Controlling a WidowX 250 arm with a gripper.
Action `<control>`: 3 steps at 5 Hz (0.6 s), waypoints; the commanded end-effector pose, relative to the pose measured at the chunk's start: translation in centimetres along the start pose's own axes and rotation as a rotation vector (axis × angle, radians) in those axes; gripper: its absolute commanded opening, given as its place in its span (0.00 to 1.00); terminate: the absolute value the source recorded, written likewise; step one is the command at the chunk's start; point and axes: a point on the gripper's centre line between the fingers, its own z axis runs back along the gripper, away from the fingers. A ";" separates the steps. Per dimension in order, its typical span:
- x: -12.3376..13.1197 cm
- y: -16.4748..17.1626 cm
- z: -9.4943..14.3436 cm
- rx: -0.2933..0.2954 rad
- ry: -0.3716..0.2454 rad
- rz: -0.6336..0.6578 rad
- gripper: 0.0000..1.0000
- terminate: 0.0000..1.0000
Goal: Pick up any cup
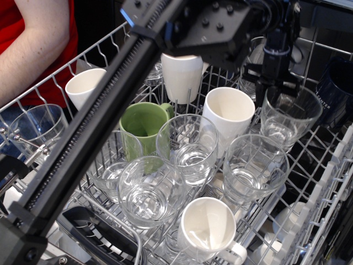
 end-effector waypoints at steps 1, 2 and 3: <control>0.1 -2.0 10.9 -0.055 -0.167 -0.028 0.00 0.00; -0.3 -2.1 13.8 -0.080 -0.211 -0.068 0.00 0.00; 0.0 -2.4 16.9 -0.079 -0.288 -0.096 0.00 0.00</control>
